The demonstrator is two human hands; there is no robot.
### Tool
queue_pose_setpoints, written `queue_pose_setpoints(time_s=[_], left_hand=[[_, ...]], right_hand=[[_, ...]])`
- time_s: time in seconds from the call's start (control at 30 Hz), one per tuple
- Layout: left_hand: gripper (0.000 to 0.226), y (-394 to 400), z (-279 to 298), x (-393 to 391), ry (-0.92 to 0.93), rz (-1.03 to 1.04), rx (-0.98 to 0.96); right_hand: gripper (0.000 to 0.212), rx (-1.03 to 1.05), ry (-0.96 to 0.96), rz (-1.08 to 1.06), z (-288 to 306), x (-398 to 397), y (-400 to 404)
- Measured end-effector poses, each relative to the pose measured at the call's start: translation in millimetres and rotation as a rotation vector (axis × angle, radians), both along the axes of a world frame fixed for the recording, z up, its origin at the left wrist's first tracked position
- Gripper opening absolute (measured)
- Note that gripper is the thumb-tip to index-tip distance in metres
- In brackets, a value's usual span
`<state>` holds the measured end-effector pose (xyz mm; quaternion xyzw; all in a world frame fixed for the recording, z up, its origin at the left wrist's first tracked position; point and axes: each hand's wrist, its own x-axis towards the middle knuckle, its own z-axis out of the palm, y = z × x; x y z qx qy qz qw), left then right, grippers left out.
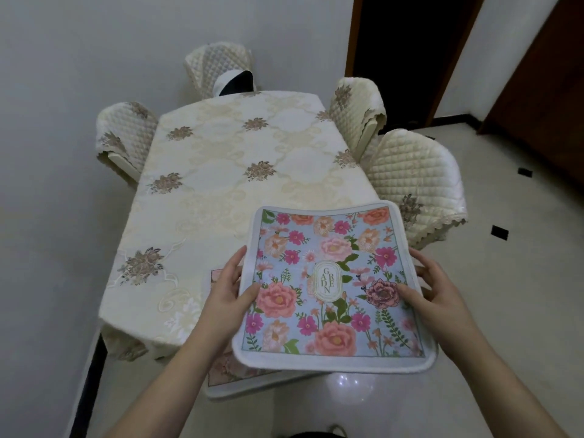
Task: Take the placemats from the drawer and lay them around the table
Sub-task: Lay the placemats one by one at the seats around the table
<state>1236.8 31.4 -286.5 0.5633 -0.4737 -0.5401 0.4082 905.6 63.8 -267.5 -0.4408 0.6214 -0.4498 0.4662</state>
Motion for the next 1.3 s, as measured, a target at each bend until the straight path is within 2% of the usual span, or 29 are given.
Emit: queue_pose_setpoints(time_s=[0.27, 0.53, 0.9, 1.3], left_hand=[[0.051, -19, 6, 11, -0.013, -0.035, -0.063], [0.048, -28, 5, -22, 0.051, -0.224, -0.011], [0.046, -9, 22, -146, 0.022, -0.479, -0.108], [0.042, 59, 35, -336, 0.01, -0.665, -0.206]], right_hand=[[0.055, -0.006, 0.086, -0.19, 7, 28, 27], [0.044, -0.027, 0.098, -0.434, 16, 19, 84], [0.042, -0.022, 0.049, -0.759, 20, -50, 185], [0.041, -0.03, -0.047, -1.02, 9, -194, 294]])
